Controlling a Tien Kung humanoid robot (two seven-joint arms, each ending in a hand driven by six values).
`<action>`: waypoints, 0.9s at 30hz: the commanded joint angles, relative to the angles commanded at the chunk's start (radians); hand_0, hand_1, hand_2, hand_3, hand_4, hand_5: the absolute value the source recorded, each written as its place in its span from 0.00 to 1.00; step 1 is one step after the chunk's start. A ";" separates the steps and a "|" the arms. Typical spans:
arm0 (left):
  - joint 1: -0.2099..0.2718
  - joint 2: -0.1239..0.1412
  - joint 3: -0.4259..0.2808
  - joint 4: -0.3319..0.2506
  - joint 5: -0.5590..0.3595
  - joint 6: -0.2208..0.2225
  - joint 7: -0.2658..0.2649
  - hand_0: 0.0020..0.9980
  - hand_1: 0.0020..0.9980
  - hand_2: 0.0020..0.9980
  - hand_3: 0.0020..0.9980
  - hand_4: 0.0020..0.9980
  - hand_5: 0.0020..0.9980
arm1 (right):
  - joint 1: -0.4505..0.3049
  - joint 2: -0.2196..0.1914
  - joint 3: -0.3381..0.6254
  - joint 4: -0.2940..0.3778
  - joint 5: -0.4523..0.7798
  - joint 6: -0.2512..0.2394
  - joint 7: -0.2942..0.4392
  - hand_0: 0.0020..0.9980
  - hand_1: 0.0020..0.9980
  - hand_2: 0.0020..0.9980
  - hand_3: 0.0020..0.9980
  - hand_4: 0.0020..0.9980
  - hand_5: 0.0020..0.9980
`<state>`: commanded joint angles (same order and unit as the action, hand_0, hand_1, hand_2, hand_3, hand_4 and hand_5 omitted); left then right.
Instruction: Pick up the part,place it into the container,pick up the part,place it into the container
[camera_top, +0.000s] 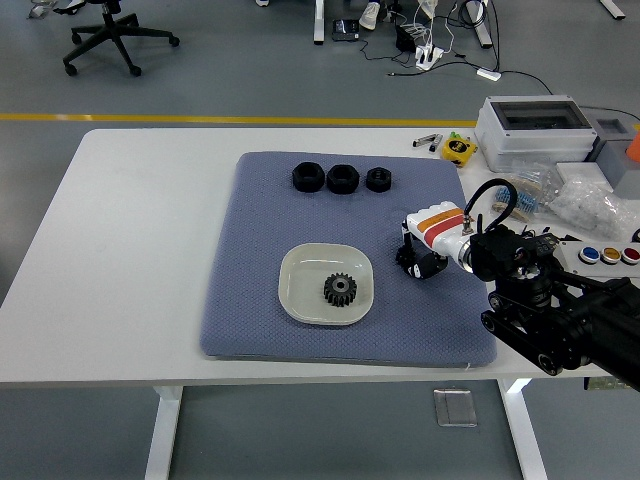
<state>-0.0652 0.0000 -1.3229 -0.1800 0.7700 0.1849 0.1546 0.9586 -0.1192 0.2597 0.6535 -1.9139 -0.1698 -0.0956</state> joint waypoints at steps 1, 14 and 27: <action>0.000 0.000 0.000 0.000 0.000 0.000 0.000 0.87 0.84 0.86 0.61 0.57 0.69 | 0.000 -0.001 0.000 -0.001 0.001 -0.001 -0.001 0.40 0.53 0.58 0.50 0.85 0.41; 0.003 0.000 -0.007 0.000 0.008 0.000 0.001 0.87 0.84 0.86 0.61 0.56 0.68 | -0.008 -0.003 0.002 -0.003 0.065 0.007 0.006 0.24 0.38 0.50 0.50 0.72 0.62; 0.005 0.000 -0.006 0.000 0.006 -0.001 0.002 0.87 0.84 0.86 0.61 0.56 0.68 | -0.002 -0.012 0.010 0.008 0.088 0.001 0.012 0.22 0.35 0.49 0.49 0.70 0.65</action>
<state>-0.0606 0.0000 -1.3287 -0.1800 0.7759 0.1840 0.1561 0.9571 -0.1312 0.2698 0.6615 -1.8263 -0.1685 -0.0838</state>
